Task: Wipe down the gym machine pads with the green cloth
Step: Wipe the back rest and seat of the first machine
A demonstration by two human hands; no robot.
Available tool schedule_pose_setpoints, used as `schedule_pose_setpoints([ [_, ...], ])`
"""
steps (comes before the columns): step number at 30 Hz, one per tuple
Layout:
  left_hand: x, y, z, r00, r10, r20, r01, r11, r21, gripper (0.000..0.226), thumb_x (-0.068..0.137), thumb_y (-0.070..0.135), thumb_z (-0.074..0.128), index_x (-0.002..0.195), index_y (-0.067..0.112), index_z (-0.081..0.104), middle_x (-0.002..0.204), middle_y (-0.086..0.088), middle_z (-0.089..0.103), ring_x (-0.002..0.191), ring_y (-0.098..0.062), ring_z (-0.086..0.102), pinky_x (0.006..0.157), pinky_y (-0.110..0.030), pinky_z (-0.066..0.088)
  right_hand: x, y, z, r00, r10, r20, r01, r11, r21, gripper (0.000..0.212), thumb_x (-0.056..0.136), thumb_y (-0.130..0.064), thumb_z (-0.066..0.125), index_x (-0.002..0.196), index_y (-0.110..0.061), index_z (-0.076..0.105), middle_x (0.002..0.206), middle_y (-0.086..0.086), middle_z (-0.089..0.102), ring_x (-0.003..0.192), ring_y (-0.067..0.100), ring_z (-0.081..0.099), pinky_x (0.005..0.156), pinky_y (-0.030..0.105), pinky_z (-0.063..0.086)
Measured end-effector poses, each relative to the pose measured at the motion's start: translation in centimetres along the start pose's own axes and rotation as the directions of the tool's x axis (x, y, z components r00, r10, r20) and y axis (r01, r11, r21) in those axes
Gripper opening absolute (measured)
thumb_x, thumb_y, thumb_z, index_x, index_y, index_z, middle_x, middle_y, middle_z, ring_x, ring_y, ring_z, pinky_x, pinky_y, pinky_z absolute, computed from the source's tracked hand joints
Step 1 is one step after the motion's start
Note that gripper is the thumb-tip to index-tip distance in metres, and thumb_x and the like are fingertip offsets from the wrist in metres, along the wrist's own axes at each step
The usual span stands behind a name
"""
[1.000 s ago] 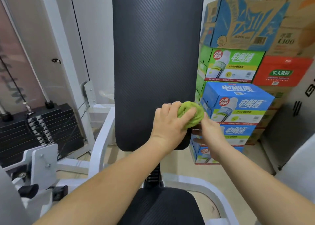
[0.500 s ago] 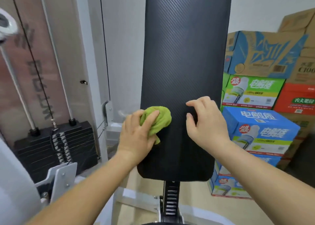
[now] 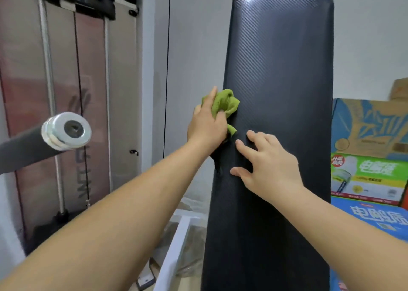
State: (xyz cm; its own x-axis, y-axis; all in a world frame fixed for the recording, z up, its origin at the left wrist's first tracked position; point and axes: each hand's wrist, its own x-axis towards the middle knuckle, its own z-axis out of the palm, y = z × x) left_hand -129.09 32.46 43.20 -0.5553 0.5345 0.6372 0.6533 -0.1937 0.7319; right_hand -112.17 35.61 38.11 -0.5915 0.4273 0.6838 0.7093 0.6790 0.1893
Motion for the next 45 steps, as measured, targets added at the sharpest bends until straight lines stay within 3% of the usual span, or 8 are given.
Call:
schedule_pose_setpoints([
  [8, -5.6, -4.5, 1.8, 0.98, -0.192, 0.044, 0.196, 0.973, -0.125, 0.041, 0.089, 0.032, 0.038, 0.126, 0.046, 0.051, 0.1, 0.005, 0.072, 0.09, -0.018, 0.067, 0.083, -0.035, 0.055, 0.6, 0.5, 1.7, 0.997, -0.008, -0.079, 0.007, 1.0, -0.009, 0.067, 0.078, -0.061, 0.079, 0.136, -0.032, 0.066, 0.147, -0.001, 0.057, 0.137, 0.025, 0.05, 0.068, 0.036, 0.057],
  [13, -18.2, -10.2, 0.2, 0.886, -0.432, 0.167, 0.435, 0.9, 0.022, 0.029, 0.097, 0.027, 0.037, 0.119, 0.037, 0.054, 0.085, 0.0, 0.068, 0.082, -0.018, 0.065, 0.08, -0.038, 0.056, -0.5, -0.7, 0.9, 1.0, -0.017, -0.004, 0.017, 1.0, 0.008, 0.075, 0.096, -0.054, 0.062, 0.16, -0.025, 0.036, 0.168, 0.007, 0.028, 0.156, 0.03, 0.022, 0.124, 0.044, 0.028],
  [17, -17.5, -10.1, -1.4, 0.874, -0.42, 0.244, 0.396, 0.907, 0.143, 0.032, 0.101, 0.025, 0.036, 0.13, 0.027, 0.049, 0.104, -0.001, 0.065, 0.096, -0.023, 0.061, 0.085, -0.036, 0.048, -4.5, -1.7, 0.8, 0.991, -0.026, -0.133, 0.048, 0.985, 0.167, 0.048, 0.08, -0.031, 0.085, 0.124, -0.015, 0.073, 0.128, 0.01, 0.063, 0.12, 0.033, 0.059, 0.088, 0.046, 0.055],
  [26, -21.8, -11.3, 1.6, 0.928, -0.361, 0.086, 0.363, 0.932, 0.003, 0.048, 0.098, 0.038, 0.037, 0.146, 0.041, 0.034, 0.127, -0.001, 0.059, 0.109, -0.022, 0.059, 0.092, -0.042, 0.049, -13.4, -1.5, 2.1, 0.968, 0.048, 0.246, -0.109, 0.965, 0.24, 0.032, 0.1, -0.048, 0.055, 0.125, -0.029, 0.063, 0.108, -0.009, 0.049, 0.099, 0.014, 0.053, 0.071, 0.033, 0.052],
  [32, -32.2, -14.7, -0.5, 0.671, -0.701, 0.24, 0.618, 0.709, 0.341, 0.032, 0.095, 0.035, 0.036, 0.118, 0.016, 0.05, 0.102, -0.009, 0.065, 0.088, -0.024, 0.062, 0.081, -0.04, 0.052, -17.0, -4.0, 3.2, 0.863, 0.004, 0.506, -0.269, 0.85, 0.453, 0.027, 0.099, -0.05, 0.057, 0.117, -0.033, 0.068, 0.089, -0.017, 0.059, 0.088, 0.007, 0.059, 0.078, 0.035, 0.056],
  [35, -30.9, -12.3, -2.5, 0.701, -0.681, 0.212, 0.639, 0.732, 0.239, 0.04, 0.082, 0.046, 0.04, 0.104, 0.018, 0.06, 0.101, -0.009, 0.07, 0.089, -0.024, 0.065, 0.081, -0.039, 0.054, -19.2, -4.0, 3.9, 0.789, 0.019, 0.614, -0.47, 0.663, 0.583, 0.042, 0.092, -0.057, 0.065, 0.126, -0.032, 0.067, 0.094, -0.011, 0.069, 0.09, 0.008, 0.067, 0.081, 0.038, 0.061],
  [38, -28.5, -7.5, -2.9, 0.777, -0.599, 0.192, 0.601, 0.797, 0.053, 0.025, 0.089, 0.041, 0.051, 0.11, 0.029, 0.055, 0.1, 0.0, 0.069, 0.091, -0.018, 0.066, 0.073, -0.035, 0.051, -20.5, -3.1, 3.2, 0.669, -0.05, 0.742, -0.73, 0.143, 0.668, 0.056, 0.088, -0.055, 0.074, 0.139, -0.039, 0.058, 0.115, -0.003, 0.071, 0.102, 0.016, 0.072, 0.079, 0.043, 0.066],
  [45, -24.5, 1.6, 3.9, 0.63, -0.474, 0.615, 0.699, 0.692, -0.183, 0.032, 0.098, 0.052, 0.053, 0.117, 0.029, 0.067, 0.113, 0.002, 0.074, 0.104, -0.018, 0.071, 0.09, -0.044, 0.058, -20.8, 1.7, 0.8, 0.689, 0.148, 0.71, -0.641, -0.334, 0.691, 0.04, 0.089, -0.043, 0.076, 0.126, -0.031, 0.068, 0.117, 0.003, 0.078, 0.105, 0.023, 0.076, 0.086, 0.043, 0.062],
])
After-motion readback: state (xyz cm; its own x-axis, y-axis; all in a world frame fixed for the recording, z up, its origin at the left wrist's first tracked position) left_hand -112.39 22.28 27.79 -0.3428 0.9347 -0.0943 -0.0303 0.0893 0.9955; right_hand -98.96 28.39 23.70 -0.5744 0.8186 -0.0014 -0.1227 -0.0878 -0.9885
